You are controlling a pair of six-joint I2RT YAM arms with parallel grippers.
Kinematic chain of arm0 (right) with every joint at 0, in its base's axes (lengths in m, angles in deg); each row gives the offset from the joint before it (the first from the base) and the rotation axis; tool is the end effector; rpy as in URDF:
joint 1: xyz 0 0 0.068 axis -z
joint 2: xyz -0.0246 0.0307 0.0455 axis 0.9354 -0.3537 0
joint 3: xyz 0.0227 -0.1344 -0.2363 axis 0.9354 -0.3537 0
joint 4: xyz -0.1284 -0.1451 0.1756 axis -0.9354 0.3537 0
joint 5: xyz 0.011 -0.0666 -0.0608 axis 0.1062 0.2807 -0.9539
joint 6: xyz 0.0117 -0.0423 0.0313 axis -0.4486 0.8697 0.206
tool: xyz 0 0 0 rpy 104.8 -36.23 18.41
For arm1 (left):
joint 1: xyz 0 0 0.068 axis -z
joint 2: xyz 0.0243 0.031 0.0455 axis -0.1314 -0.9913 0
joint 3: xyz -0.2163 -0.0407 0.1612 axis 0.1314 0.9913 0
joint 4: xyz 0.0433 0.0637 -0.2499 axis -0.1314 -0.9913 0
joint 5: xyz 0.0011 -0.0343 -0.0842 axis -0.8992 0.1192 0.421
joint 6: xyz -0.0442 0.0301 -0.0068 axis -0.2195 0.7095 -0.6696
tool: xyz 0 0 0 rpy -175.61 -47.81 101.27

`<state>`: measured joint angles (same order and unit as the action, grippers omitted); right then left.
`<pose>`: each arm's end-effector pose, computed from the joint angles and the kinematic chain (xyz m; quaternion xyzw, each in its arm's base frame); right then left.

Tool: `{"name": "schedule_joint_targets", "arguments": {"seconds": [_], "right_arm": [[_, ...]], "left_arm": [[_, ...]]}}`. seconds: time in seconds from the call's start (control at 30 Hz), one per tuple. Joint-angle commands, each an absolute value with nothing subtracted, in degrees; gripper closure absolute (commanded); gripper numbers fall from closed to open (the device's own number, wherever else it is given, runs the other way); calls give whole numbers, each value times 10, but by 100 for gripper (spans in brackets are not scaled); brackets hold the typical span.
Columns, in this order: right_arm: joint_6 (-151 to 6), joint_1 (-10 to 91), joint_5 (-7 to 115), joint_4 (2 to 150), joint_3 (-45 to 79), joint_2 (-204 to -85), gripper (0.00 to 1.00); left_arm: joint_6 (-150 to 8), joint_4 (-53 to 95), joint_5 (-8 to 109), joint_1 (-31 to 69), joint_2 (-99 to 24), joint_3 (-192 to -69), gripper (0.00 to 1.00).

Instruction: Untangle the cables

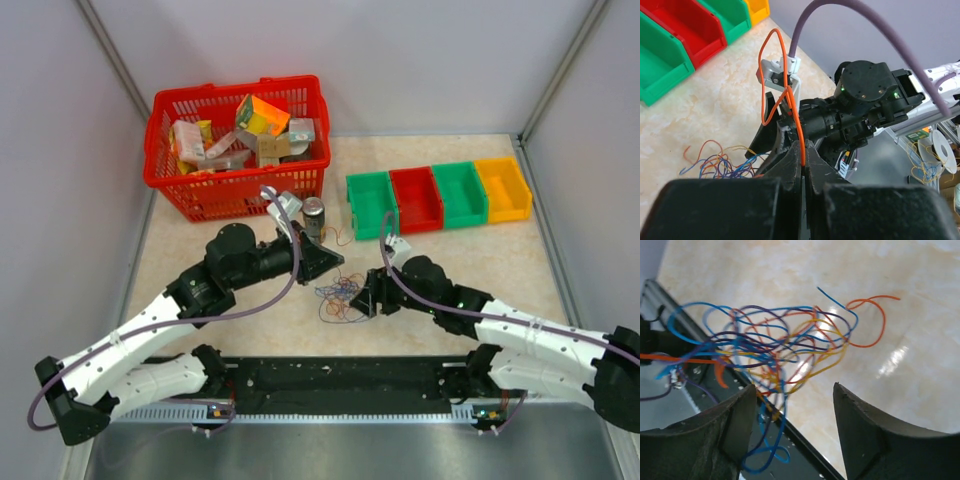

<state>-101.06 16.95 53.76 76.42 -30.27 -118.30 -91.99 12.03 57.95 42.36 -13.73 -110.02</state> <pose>0.1253 0.1695 0.2232 -0.1580 0.8392 0.3967 0.3367 0.1264 -0.1647 0.3691 0.2005 0.7177 -0.5104 0.4293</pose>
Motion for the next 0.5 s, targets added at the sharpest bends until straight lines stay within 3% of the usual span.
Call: {"name": "schedule_joint_targets", "arguments": {"seconds": [0.0, 0.07, 0.13, 0.17, 0.33, 0.47], "right_arm": [[-1026, 166, 403, 826, -293, -1177, 43], [-1038, 166, 352, 847, -304, -1155, 61], [-1054, 166, 303, 875, -312, -1128, 85], [-1058, 166, 283, 885, -314, -1115, 90], [-1057, 166, 255, 900, -324, -1043, 96], [-1046, 166, 234, 911, -330, -1009, 100]], "left_arm": [[-899, 124, 557, 422, -109, -1130, 100], [-895, 88, 512, 422, -99, -1135, 100], [-896, 40, 435, 422, -87, -1139, 100], [-897, 14, 382, 422, -79, -1139, 100], [-956, -73, 171, 421, -43, -1089, 100], [-999, -105, 110, 418, -11, -1043, 100]]}}
